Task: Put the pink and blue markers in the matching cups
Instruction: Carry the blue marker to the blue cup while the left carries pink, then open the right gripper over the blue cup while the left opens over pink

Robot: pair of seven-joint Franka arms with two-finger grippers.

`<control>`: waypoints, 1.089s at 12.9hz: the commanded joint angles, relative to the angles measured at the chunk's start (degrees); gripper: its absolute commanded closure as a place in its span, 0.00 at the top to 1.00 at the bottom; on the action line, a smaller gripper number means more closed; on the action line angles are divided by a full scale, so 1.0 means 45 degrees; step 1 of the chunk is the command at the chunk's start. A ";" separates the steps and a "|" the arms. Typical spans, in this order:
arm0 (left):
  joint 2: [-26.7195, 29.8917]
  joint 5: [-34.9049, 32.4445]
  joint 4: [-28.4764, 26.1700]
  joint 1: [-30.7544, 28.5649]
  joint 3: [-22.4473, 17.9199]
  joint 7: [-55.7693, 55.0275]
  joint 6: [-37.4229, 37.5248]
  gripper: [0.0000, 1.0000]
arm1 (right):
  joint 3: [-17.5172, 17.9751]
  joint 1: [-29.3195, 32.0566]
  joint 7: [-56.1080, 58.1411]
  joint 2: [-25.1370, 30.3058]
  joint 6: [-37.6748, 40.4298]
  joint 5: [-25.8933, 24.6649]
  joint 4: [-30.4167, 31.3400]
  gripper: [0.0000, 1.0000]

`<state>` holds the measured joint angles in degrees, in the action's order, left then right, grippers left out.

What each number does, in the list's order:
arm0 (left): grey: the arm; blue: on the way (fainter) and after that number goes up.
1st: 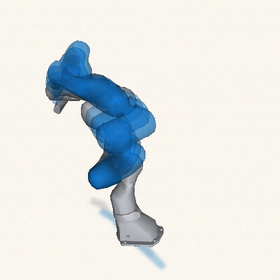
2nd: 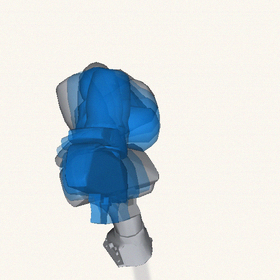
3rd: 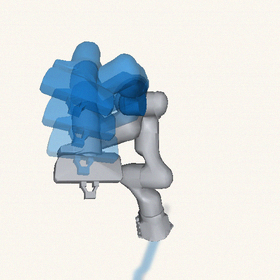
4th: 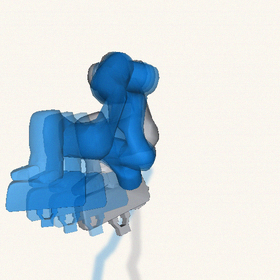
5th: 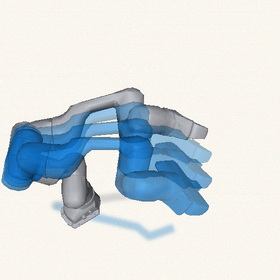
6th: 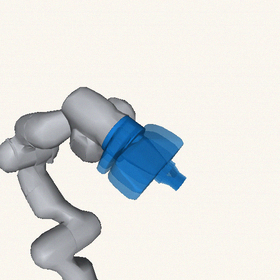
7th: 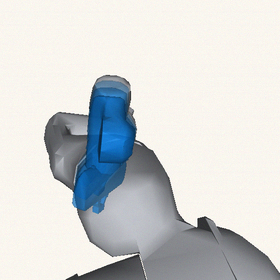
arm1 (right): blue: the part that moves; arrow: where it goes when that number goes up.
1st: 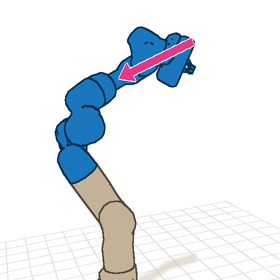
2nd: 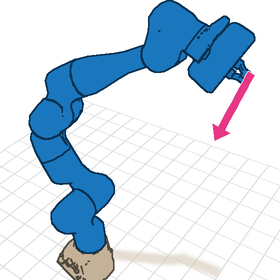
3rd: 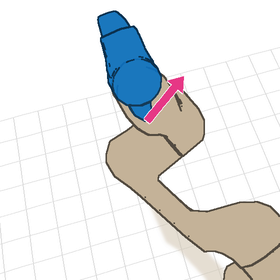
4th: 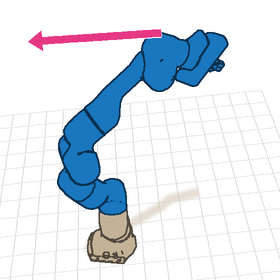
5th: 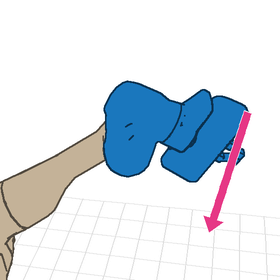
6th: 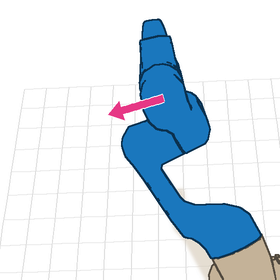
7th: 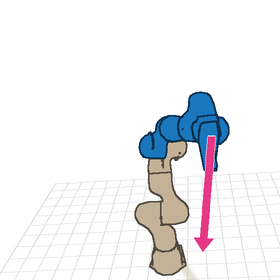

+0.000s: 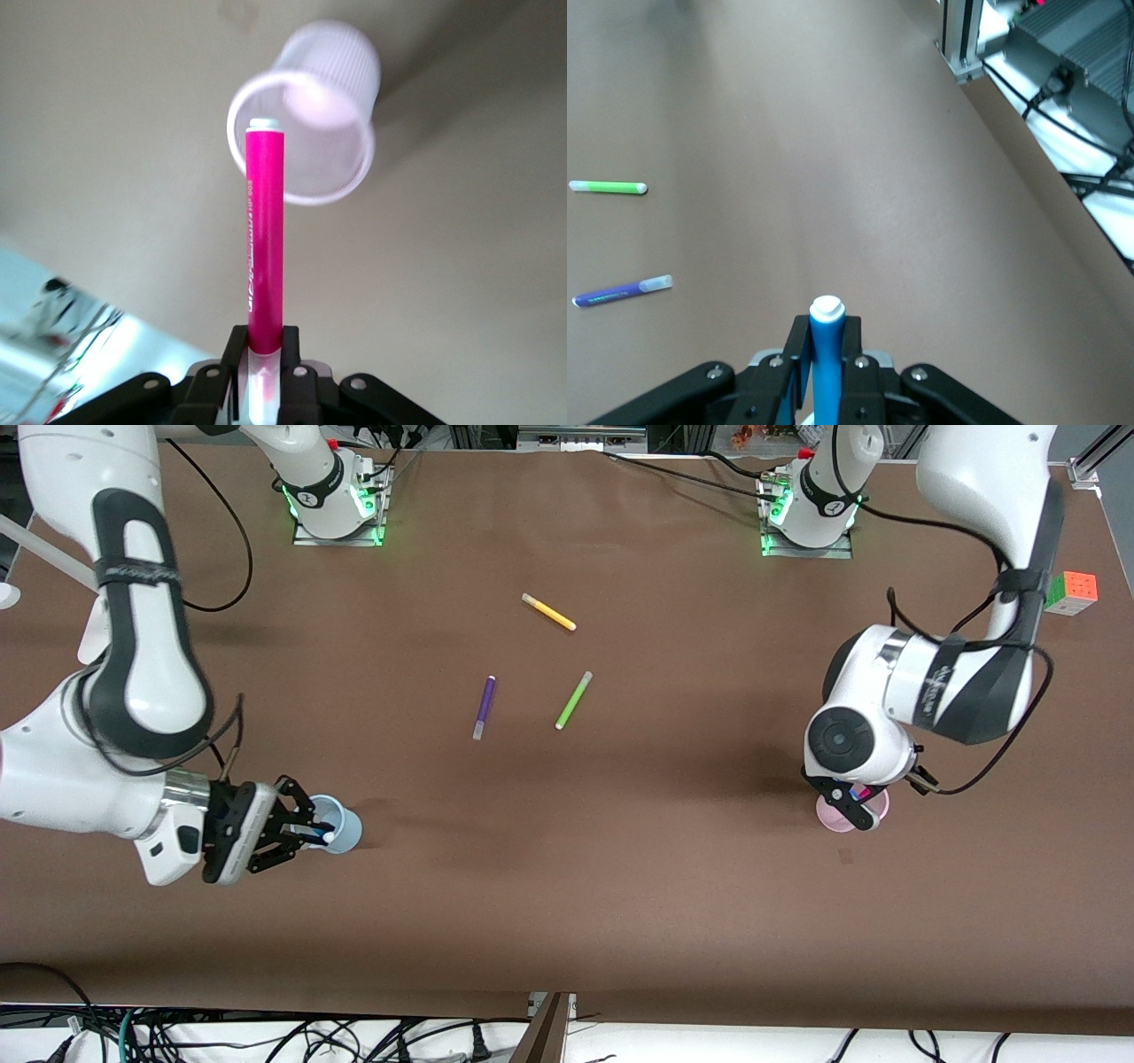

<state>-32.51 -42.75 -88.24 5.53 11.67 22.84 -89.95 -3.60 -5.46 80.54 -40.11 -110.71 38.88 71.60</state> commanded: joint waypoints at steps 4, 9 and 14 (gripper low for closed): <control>-0.1292 -0.1495 0.0409 0.0432 0.0004 0.0355 0.0985 0.99 | 0.0136 0.0295 0.2922 -0.0695 -0.0104 0.2121 0.0220 0.00; -0.0729 -0.0583 0.1288 0.0412 0.0140 0.0238 0.1063 1.00 | 0.0117 0.0647 0.3413 -0.0715 -0.0065 0.2024 0.0748 0.25; 0.1419 0.5410 0.1367 -0.0971 0.0043 -0.1185 0.0926 1.00 | 0.0097 0.0453 -0.2584 0.0141 0.0130 0.0139 0.0573 1.00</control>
<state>-29.87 -24.48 -81.54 4.40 11.52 19.35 -86.03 -3.56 -3.00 80.74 -43.22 -110.94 44.36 73.20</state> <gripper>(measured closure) 0.000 0.476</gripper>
